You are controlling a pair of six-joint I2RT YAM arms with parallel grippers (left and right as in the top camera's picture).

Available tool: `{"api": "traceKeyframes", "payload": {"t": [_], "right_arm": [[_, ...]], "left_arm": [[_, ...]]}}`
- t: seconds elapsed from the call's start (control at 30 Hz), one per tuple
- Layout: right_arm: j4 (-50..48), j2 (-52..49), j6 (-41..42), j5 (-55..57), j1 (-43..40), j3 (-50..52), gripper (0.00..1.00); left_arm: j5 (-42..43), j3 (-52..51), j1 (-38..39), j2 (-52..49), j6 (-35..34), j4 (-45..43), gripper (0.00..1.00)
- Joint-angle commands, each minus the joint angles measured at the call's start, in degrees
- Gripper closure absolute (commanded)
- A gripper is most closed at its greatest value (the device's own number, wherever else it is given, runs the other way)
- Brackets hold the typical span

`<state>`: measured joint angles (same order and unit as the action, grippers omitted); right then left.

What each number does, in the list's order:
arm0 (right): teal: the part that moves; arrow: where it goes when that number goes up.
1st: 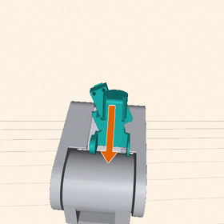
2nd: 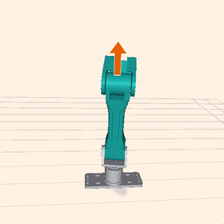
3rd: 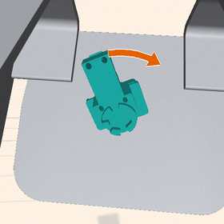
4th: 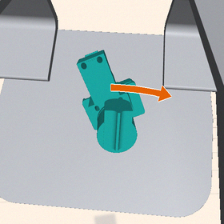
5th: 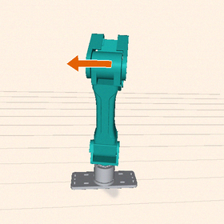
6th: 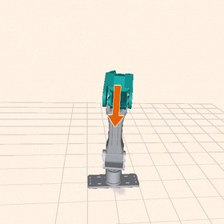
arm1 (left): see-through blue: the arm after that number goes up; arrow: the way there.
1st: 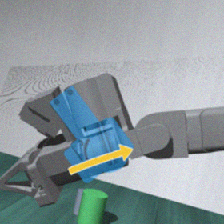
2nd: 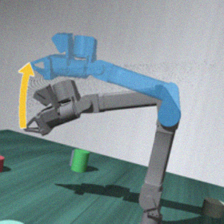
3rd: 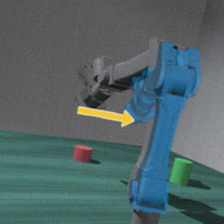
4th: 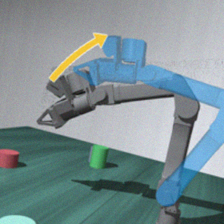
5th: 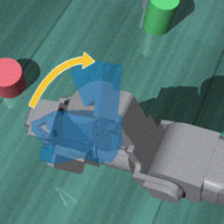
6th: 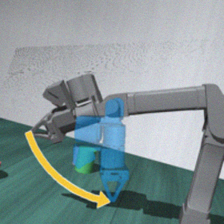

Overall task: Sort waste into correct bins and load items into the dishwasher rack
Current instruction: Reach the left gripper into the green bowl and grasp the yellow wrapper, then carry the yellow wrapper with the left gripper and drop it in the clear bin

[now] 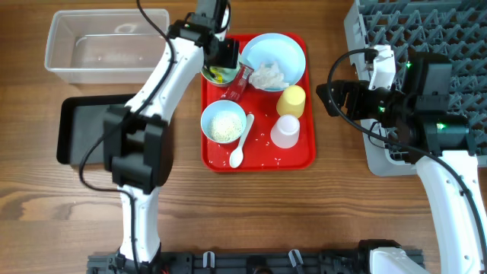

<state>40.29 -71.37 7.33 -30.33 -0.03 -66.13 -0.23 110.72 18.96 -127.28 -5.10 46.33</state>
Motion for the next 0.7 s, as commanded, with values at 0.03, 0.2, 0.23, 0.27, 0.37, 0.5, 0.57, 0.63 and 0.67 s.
{"api": "traceKeyframes", "payload": {"t": [0.03,0.2,0.23,0.27,0.37,0.5,0.57,0.63,0.67], "right_arm": [[0.1,-0.5,0.3,1.0,0.2,-1.0,0.0],[0.1,-0.5,0.3,1.5,0.2,-1.0,0.0],[0.1,-0.5,0.3,1.5,0.2,-1.0,0.0],[0.1,-0.5,0.3,1.5,0.2,-1.0,0.0],[0.1,-0.5,0.3,1.7,0.2,-1.0,0.0],[0.1,-0.5,0.3,2.1,0.2,-1.0,0.0],[0.1,-0.5,0.3,2.1,0.2,-1.0,0.0],[0.1,-0.5,0.3,2.3,0.2,-1.0,0.0],[0.1,-0.5,0.3,2.3,0.2,-1.0,0.0]], "left_arm": [[-0.9,-0.2,-0.5,-3.5,-1.8,-0.2,0.34],[-0.9,-0.2,-0.4,-5.7,-1.9,-0.4,0.42],[-0.9,-0.2,-0.5,-6.1,-1.9,-0.5,0.44],[-0.9,-0.2,-0.5,-6.8,-1.9,-0.5,0.46],[-0.9,-0.2,-0.4,-7.8,-1.9,-1.0,0.53],[-0.9,-0.1,-0.4,-7.8,-1.9,-2.3,0.96],[-0.9,-0.1,-0.4,-7.8,-1.9,-2.7,0.96],[-0.9,-0.1,-0.4,-7.8,-1.9,-3.0,0.96],[-0.9,-0.1,-0.4,-7.8,-1.9,-3.0,0.96]]}}
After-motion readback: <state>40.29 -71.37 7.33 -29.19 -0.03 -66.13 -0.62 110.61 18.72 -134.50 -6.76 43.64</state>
